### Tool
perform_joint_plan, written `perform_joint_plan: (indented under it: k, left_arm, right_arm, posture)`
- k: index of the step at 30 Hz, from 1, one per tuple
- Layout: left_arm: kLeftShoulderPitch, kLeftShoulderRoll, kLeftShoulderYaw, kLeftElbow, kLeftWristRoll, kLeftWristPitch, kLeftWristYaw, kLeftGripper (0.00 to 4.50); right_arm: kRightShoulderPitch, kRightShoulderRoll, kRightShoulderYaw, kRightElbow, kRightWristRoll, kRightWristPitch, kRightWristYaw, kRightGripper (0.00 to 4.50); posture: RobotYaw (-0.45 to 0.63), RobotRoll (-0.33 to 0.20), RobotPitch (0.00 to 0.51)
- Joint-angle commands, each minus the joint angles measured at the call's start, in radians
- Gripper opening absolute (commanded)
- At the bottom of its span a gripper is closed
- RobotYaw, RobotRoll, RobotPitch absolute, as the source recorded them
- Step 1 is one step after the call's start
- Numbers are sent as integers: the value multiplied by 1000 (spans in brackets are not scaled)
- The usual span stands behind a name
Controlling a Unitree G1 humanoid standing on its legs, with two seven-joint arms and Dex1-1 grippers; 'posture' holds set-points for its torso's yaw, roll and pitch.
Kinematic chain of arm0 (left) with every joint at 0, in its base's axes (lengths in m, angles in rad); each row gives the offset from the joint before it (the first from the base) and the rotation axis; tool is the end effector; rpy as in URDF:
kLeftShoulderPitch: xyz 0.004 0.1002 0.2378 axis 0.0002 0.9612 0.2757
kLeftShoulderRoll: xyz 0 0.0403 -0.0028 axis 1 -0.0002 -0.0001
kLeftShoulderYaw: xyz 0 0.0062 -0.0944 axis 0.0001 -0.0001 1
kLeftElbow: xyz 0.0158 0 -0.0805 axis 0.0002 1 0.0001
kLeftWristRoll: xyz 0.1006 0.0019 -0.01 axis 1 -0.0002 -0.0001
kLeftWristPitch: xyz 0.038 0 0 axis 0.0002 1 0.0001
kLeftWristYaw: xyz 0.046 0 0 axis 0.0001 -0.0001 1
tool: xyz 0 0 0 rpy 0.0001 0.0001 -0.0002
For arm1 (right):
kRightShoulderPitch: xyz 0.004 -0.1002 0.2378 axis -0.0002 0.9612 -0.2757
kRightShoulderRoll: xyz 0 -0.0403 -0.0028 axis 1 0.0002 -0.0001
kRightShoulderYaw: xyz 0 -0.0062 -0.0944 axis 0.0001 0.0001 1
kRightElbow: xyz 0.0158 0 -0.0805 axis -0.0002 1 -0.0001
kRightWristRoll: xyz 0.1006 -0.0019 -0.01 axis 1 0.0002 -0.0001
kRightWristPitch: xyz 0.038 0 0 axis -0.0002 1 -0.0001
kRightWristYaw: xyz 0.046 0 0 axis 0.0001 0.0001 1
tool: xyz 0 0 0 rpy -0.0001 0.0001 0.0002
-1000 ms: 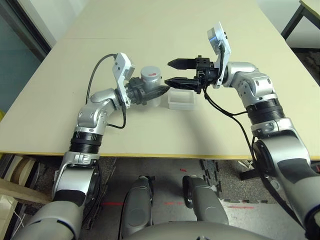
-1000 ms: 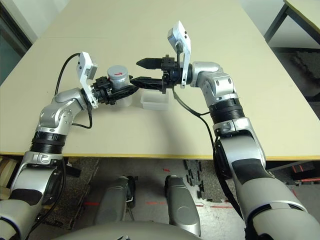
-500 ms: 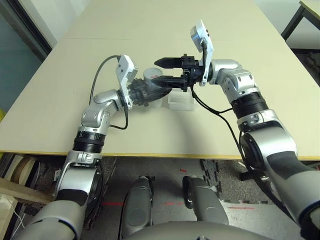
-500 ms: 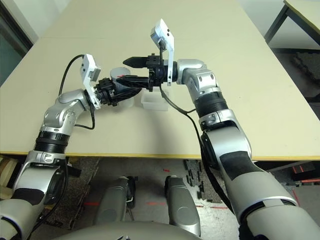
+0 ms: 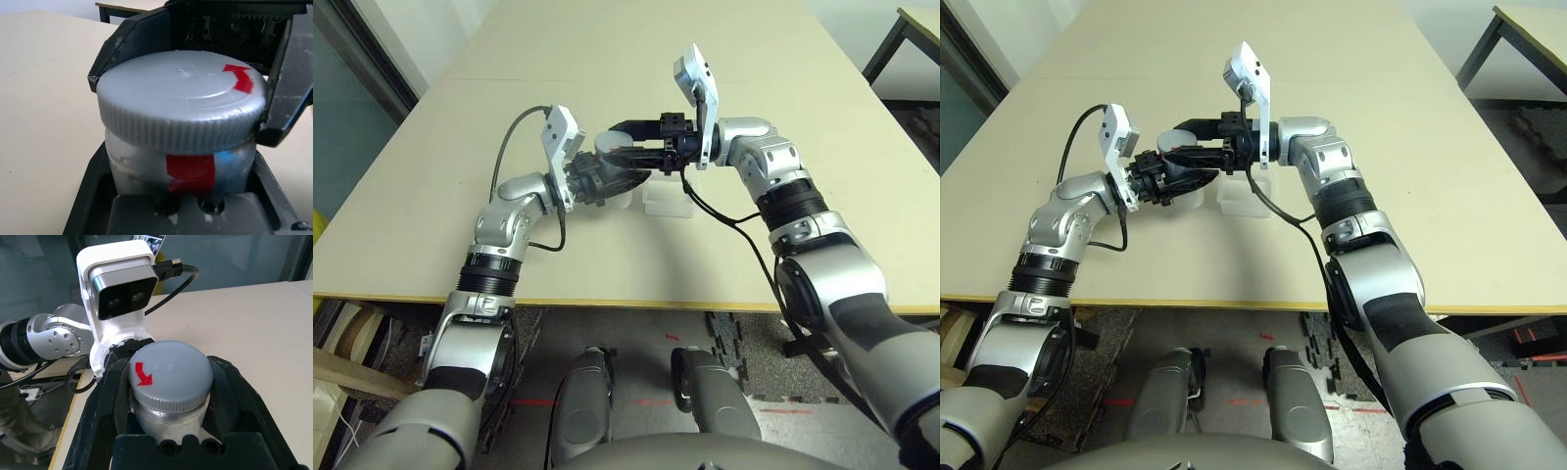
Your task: Pour the medicine from the bottle into the box.
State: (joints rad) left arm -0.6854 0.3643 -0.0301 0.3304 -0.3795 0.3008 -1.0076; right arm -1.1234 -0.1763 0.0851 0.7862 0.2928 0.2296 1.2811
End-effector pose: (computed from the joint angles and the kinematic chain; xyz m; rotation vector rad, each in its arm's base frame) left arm 0.3141 0.1810 0.1638 0.0246 -0.0329 -1.1075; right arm 0.3583 -0.1063 0.2134 -0.0596 -0.0388 1.5035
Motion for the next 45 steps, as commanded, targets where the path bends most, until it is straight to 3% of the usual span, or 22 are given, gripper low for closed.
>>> perform_joint_plan:
  k: [1,8,17,23,31,45]
  left_arm:
    - [-2,-2,-8,0,8,2,-6,2650]
    - [-1,-5,-8,5,5,7,-12,2650]
    - [2,-6,-6,-10,3,15,-12,2650]
    - [16,-2,2,-37,-5,34,-7,2650]
    - [24,-3,-2,-51,-8,43,0,2650]
    - [7,4,-8,-5,18,1,0,2650]
  right_arm:
    - [-17,5,4,24,-18,-30,17,2574]
    - [-37,22,22,61,20,-147,305,2574]
    - [-132,55,-12,259,-21,-253,299,2574]
    - [-165,25,-39,397,-104,-333,144,4496]
    - [-184,-34,-91,464,-130,-341,58,4500]
    - [-202,-36,-101,426,-115,-279,209,4500]
  posture:
    - [-66,0,117]
    - [-83,0,122]
    - [-71,0,125]
    - [-63,0,129]
    - [-67,0,130]
    - [-71,0,120]
